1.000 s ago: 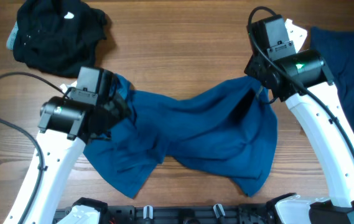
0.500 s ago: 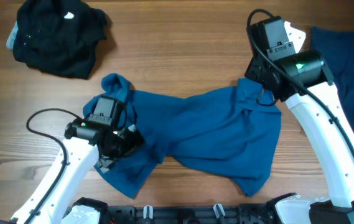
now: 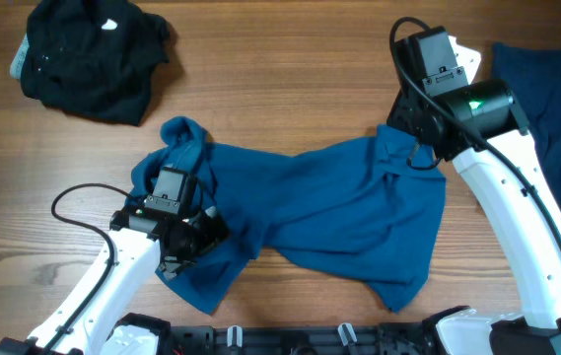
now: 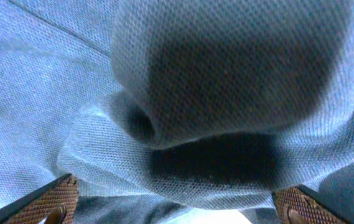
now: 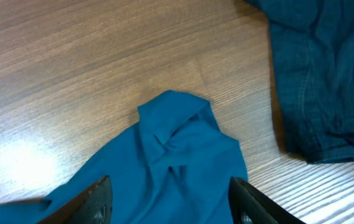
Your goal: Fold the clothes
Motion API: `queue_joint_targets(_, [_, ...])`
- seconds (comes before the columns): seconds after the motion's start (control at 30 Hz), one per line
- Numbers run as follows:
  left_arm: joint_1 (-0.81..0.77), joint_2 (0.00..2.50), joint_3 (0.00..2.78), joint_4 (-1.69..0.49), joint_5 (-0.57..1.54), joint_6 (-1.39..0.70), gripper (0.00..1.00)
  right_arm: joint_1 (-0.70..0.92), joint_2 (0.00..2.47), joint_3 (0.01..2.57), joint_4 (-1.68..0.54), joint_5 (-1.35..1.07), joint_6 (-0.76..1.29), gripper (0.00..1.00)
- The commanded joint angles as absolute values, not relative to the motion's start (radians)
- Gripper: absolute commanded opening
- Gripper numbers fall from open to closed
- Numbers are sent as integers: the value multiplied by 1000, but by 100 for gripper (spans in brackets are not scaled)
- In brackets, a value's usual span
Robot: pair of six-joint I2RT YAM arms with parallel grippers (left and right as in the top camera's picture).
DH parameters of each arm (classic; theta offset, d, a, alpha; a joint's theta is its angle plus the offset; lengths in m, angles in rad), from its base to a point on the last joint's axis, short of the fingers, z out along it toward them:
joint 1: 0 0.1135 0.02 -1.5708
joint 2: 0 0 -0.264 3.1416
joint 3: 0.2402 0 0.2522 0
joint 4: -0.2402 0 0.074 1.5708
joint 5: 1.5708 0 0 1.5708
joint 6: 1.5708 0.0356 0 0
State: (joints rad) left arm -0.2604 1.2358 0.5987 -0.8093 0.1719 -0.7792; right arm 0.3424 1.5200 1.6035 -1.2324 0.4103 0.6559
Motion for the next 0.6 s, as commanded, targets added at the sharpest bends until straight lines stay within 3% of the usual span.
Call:
queue_joint_targets(0.0, [-257,1227,592,-796,122,-768,100,343,1504,1615,-1234,379,630,62])
queue_joint_targets(0.57, [-185,1253,596,-686,81,-763,98,343,1504,1615,-1234,367,628,66])
